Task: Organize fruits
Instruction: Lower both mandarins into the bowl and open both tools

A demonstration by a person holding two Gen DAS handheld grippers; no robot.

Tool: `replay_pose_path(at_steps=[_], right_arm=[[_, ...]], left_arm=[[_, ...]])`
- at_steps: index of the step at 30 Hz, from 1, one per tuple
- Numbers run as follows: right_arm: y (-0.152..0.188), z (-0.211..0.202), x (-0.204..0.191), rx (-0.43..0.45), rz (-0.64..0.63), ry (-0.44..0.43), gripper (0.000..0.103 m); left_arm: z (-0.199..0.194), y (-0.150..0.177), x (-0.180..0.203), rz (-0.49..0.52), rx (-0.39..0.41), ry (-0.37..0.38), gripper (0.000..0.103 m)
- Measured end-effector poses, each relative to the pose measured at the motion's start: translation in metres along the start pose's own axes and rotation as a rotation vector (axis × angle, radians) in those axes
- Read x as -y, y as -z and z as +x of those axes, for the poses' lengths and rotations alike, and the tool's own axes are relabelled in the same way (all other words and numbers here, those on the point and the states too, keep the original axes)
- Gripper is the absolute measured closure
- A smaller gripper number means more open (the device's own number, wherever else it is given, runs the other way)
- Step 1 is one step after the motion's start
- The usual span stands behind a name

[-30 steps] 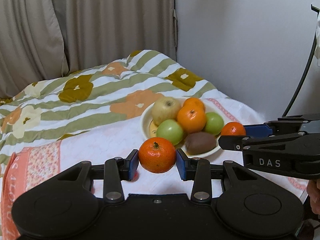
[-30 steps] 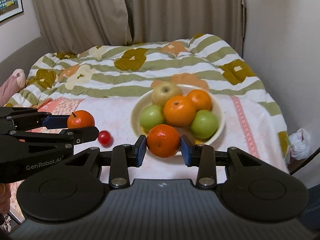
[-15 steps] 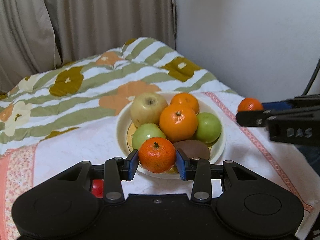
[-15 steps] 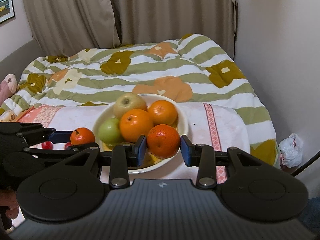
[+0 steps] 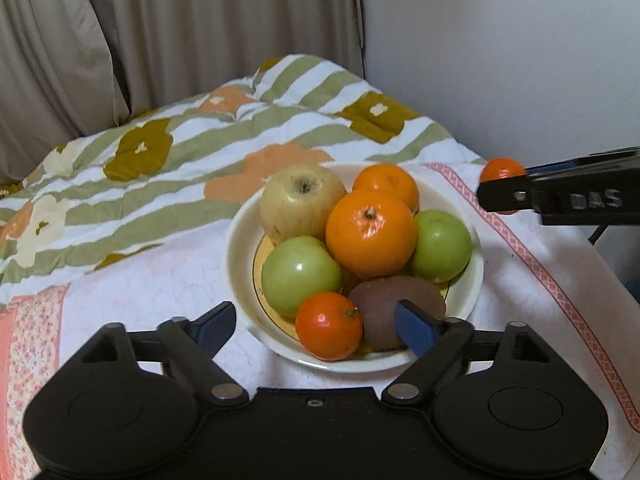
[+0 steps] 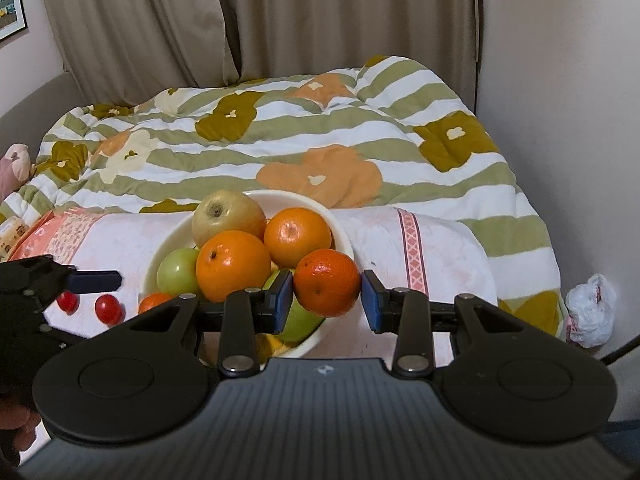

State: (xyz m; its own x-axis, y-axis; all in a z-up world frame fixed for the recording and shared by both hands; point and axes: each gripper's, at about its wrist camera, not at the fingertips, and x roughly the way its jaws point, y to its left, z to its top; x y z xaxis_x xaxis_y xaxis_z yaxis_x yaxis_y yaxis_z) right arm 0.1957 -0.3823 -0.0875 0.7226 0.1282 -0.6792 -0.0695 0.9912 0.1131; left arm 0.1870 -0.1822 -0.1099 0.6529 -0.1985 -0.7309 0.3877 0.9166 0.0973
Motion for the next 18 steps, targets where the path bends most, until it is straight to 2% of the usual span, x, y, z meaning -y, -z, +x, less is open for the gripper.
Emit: replay_pose_path(at_steps=[18], right_arm=[[-0.018,0.051,0.000,-0.023,-0.029,-0.042,0.051]], left_arm=[[-0.018,-0.008,-0.025,-0.094,0.008,-0.042,0.013]])
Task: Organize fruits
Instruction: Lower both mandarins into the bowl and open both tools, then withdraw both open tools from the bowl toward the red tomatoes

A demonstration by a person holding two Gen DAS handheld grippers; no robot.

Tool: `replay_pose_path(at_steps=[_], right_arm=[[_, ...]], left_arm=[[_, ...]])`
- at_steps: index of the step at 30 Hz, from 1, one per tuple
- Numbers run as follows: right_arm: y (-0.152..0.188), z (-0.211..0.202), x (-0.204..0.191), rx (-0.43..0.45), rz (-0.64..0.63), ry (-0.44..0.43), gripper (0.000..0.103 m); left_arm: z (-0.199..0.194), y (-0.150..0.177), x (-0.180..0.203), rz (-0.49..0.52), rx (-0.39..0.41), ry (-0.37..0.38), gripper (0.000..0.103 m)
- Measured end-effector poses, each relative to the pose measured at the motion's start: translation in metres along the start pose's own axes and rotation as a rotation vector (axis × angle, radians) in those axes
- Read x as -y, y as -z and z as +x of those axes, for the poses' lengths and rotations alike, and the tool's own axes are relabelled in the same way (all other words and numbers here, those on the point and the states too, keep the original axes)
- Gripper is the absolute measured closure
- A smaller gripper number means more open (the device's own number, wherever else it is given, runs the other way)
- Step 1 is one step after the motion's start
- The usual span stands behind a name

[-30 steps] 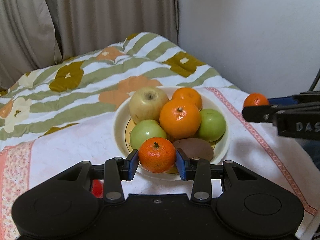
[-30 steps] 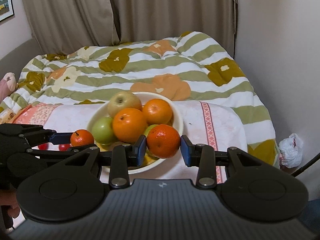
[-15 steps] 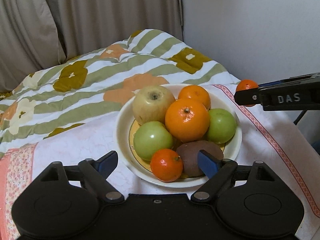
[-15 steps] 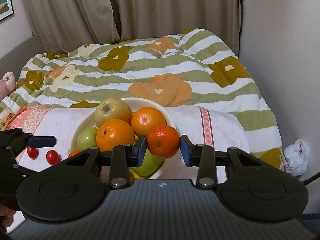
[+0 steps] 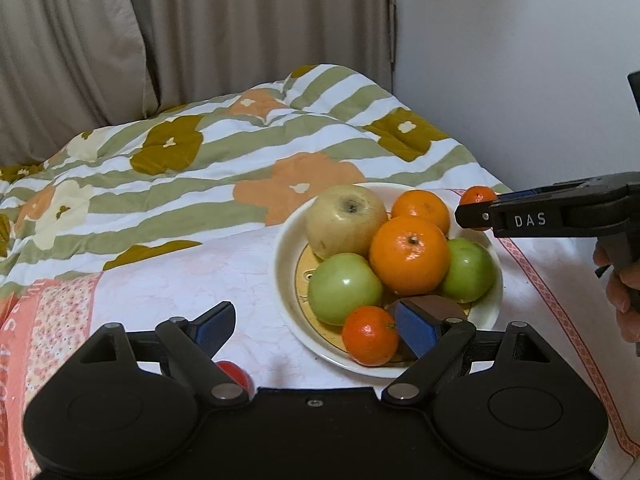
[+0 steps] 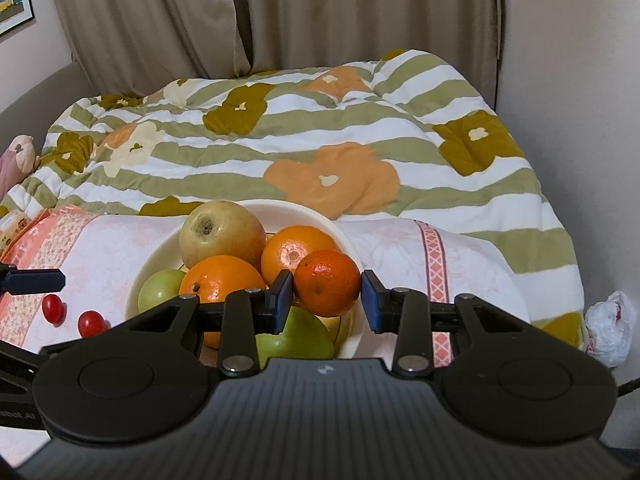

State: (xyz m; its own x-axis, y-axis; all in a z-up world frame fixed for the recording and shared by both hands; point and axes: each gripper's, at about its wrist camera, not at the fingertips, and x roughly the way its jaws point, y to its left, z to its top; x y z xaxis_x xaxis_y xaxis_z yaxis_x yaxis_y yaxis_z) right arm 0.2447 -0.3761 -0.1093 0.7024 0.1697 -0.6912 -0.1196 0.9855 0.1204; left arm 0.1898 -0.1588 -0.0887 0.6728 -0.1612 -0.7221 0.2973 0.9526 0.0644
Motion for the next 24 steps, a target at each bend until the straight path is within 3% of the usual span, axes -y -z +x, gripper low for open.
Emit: replay_pose_path(at_steps=[7,10,12,24], right_arm=[[0.001,0.012,0.001,-0.018,-0.007,-0.014,0.048],[0.001,0.015,0.002,-0.029,-0.002,-0.033,0.020],[0.002,0.013,0.001,-0.017,-0.011,-0.013,0.015],[-0.001,-0.009,-0.003,0.016,-0.023,-0.005,0.015]], left_arm=[[0.001,0.000,-0.005,-0.025,-0.008,-0.014,0.013],[0.001,0.000,-0.006,-0.039,-0.008,-0.018,0.013],[0.001,0.001,-0.006,-0.044,-0.010,-0.022,0.013],[-0.024,-0.001,-0.012,-0.071,0.032,-0.033,0.013]])
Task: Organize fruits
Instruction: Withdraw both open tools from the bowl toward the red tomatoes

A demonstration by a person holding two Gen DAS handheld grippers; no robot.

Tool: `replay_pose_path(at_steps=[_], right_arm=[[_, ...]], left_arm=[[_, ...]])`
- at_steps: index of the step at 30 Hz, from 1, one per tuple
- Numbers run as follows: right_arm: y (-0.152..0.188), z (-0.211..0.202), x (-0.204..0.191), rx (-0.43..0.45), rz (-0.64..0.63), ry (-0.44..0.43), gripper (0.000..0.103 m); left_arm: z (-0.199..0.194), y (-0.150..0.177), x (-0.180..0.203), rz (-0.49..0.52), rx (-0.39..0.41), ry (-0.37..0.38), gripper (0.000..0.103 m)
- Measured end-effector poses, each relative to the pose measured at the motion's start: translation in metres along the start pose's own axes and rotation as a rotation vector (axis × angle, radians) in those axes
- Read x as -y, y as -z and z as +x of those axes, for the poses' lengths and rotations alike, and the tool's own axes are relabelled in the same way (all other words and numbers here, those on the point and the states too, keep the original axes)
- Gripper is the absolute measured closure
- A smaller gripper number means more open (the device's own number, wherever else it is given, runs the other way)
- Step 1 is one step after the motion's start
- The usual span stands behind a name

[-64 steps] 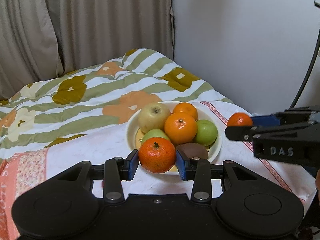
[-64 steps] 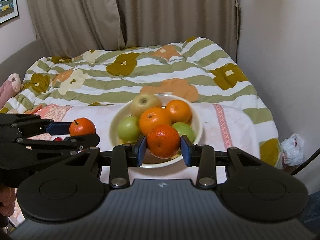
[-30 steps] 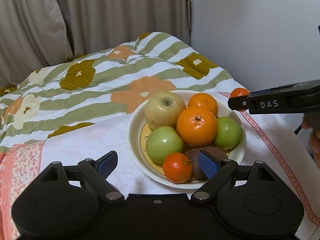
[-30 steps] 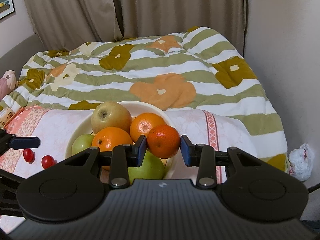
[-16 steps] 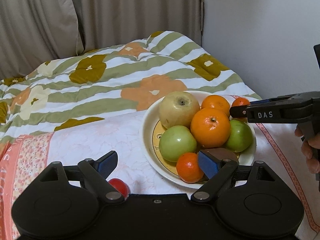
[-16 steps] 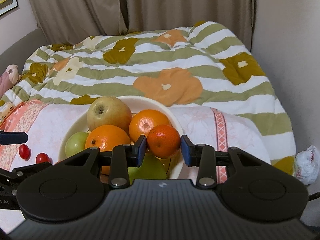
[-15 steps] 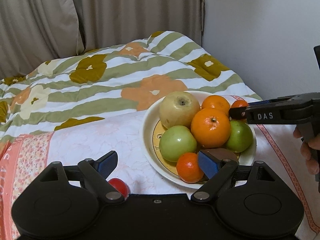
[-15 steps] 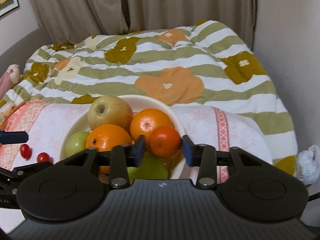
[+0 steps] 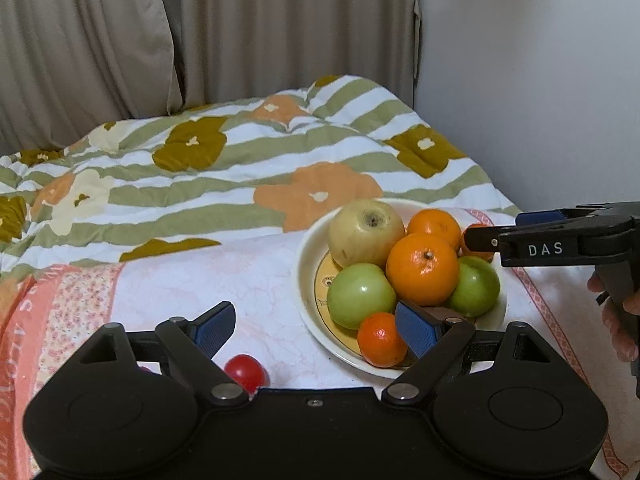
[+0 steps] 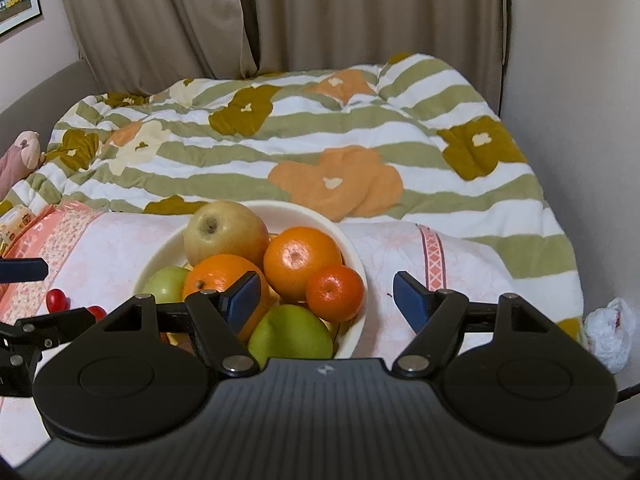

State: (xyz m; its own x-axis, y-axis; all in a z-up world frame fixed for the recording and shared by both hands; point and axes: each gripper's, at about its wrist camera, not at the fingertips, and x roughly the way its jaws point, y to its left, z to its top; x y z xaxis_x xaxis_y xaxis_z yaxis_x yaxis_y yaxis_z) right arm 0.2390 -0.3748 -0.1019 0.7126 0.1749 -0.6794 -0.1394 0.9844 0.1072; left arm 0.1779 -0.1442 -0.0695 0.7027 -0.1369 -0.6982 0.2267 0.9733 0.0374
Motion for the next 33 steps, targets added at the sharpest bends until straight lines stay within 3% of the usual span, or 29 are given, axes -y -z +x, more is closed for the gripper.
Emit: replay_pose_path(at_steps=[8,10,13,18,24,33], right_arm=[[-0.001,-0.049,-0.029,0.058,-0.019,0.052,0.014],[0.001,-0.063,-0.039,0.075,-0.020,0.067,0.003],[0.005,-0.085,-0.055,0.111,-0.018,0.089,0.001],[0.014,-0.111,-0.084,0.134,-0.016,0.116,0.000],[0.024,-0.128,-0.118,0.136,-0.018,0.117,0.000],[0.044,-0.127,-0.160,0.114,0.018,0.099,0.000]], left_arm=[[-0.042,0.003,-0.018,-0.019,0.065,-0.011,0.013],[-0.055,0.006,-0.023,-0.022,0.083,-0.013,0.013],[-0.073,0.012,-0.032,-0.024,0.111,-0.015,0.013],[-0.098,0.024,-0.046,-0.026,0.161,-0.023,0.002],[-0.114,0.039,-0.064,-0.010,0.192,-0.027,0.000],[-0.115,0.058,-0.105,-0.011,0.172,0.005,0.000]])
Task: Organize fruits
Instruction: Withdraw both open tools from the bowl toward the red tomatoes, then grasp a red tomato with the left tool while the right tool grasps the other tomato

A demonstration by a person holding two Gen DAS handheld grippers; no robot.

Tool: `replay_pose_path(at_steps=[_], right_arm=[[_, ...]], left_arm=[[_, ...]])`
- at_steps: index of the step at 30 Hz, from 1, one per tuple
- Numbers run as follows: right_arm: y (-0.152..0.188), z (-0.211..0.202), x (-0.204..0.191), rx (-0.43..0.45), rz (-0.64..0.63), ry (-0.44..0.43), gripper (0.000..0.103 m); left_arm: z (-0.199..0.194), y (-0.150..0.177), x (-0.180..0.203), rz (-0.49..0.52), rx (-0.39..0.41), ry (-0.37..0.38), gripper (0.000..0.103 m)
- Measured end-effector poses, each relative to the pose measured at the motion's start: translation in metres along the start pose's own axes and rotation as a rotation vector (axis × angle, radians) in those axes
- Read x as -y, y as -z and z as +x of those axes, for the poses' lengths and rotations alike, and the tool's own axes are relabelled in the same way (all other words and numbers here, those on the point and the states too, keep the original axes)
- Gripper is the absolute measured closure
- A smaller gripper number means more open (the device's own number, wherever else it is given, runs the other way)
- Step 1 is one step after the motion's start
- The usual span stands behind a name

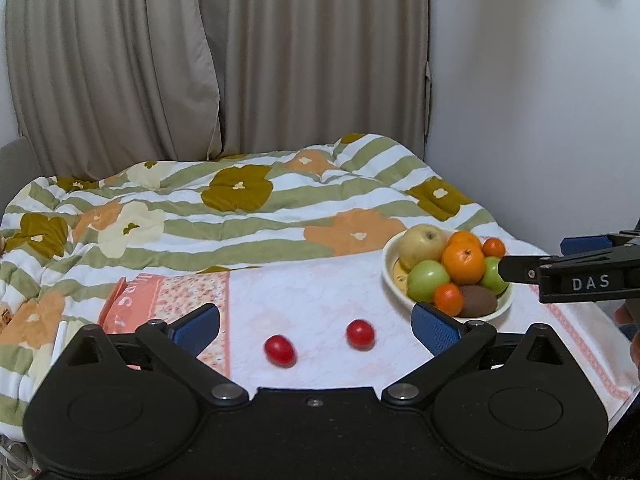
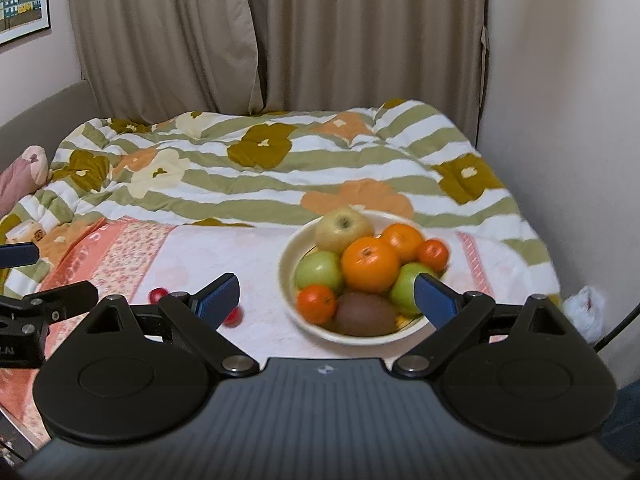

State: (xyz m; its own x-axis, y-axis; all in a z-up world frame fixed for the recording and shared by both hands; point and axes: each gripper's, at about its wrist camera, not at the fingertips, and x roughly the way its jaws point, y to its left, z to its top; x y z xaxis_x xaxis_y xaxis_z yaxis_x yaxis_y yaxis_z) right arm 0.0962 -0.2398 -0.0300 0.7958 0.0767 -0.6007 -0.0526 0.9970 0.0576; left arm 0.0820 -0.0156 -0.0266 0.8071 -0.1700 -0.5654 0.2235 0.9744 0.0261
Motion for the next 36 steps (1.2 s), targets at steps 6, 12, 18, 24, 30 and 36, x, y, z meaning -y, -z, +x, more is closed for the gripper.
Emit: replay_pose_path(at_steps=[6,12,18,24,30,36], right_arm=[[0.013,0.013,-0.026,-0.023,0.033,-0.006,0.000],[0.025,0.035,-0.048,-0.035,0.044,0.006,0.000],[0.036,0.061,-0.063,-0.044,0.061,0.041,0.000],[0.050,0.089,-0.076,-0.085,0.053,0.065,0.000],[0.058,0.105,-0.081,-0.108,0.062,0.063,0.000],[0.058,0.115,-0.085,-0.112,0.055,0.068,0.002]], left_arm=[[0.017,0.010,-0.028,0.056,-0.023,0.035,0.000],[0.048,0.020,-0.048,0.134,-0.047,0.086,0.005],[0.089,0.032,-0.056,0.217,-0.085,0.170,0.017],[0.128,0.043,-0.057,0.263,-0.143,0.231,0.031],[0.145,0.051,-0.056,0.298,-0.162,0.252,0.042],[0.158,0.052,-0.060,0.298,-0.189,0.265,0.058]])
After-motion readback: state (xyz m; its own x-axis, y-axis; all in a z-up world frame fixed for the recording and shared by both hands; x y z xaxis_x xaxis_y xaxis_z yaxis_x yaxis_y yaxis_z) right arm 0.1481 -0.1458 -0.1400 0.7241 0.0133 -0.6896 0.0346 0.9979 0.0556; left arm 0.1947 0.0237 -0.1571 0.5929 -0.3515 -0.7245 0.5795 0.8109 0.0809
